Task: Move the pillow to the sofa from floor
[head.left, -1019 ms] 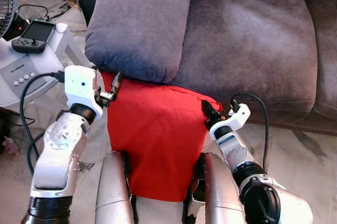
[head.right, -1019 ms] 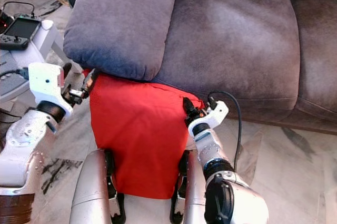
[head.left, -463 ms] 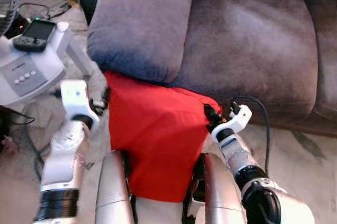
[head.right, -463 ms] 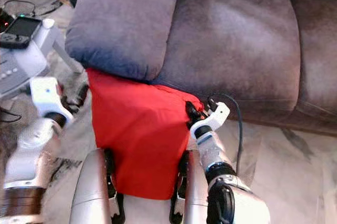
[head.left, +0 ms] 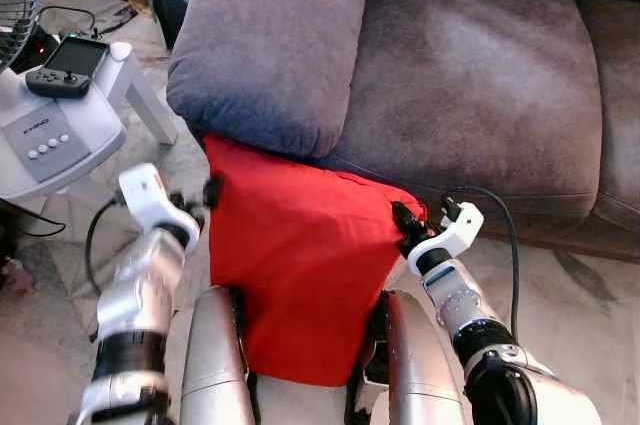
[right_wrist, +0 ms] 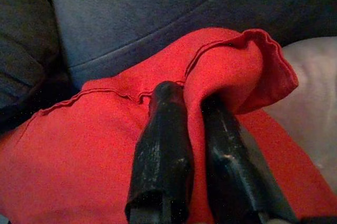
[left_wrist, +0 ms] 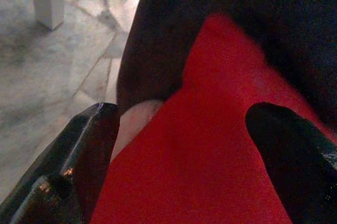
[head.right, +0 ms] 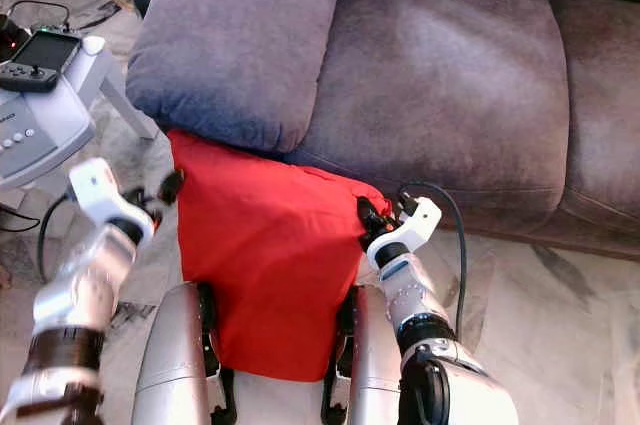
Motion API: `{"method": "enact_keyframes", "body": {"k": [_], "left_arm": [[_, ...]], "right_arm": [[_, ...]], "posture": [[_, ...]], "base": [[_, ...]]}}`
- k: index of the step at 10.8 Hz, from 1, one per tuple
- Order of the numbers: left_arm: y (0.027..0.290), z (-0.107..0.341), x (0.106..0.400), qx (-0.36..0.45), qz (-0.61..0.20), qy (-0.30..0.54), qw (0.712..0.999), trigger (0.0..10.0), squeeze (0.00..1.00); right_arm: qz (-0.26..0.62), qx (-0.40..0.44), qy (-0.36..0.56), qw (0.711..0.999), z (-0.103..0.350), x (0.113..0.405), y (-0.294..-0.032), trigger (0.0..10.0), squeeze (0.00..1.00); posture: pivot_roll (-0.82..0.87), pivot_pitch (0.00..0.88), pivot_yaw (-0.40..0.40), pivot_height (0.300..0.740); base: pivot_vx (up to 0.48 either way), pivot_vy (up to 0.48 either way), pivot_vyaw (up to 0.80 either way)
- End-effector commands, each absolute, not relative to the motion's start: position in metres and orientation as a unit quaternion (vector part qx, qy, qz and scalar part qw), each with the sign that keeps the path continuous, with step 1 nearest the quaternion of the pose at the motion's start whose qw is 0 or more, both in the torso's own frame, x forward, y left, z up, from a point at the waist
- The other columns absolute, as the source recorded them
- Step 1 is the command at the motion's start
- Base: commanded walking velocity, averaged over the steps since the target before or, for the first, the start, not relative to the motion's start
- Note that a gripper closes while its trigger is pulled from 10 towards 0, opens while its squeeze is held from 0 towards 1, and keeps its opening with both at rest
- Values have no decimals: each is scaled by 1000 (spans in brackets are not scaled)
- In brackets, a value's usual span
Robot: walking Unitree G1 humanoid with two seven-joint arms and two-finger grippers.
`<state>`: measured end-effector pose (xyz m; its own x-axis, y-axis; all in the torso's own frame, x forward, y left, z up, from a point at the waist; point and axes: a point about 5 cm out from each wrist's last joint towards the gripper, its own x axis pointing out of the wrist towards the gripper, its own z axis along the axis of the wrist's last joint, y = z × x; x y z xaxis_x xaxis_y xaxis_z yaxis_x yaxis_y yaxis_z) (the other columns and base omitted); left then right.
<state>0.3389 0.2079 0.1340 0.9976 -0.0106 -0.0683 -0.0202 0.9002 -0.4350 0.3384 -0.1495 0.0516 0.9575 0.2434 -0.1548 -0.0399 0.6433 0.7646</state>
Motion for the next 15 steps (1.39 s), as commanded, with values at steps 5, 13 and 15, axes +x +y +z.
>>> {"method": "enact_keyframes", "body": {"k": [5,13,15], "left_arm": [[191,107,356,-316,-20,80,945,10000,0],[161,84,364,-303,-56,137,941,0,0],[163,84,364,-295,-57,131,945,0,0]], "right_arm": [[68,402,136,903,45,331,-164,10000,0],[68,397,138,905,44,322,-172,10000,0],[74,395,141,905,45,321,-170,10000,0]], "posture": [[84,342,-125,575],[16,374,-161,575],[19,371,-166,575]], "base": [[0,0,0],[0,0,0],[0,0,0]]}}
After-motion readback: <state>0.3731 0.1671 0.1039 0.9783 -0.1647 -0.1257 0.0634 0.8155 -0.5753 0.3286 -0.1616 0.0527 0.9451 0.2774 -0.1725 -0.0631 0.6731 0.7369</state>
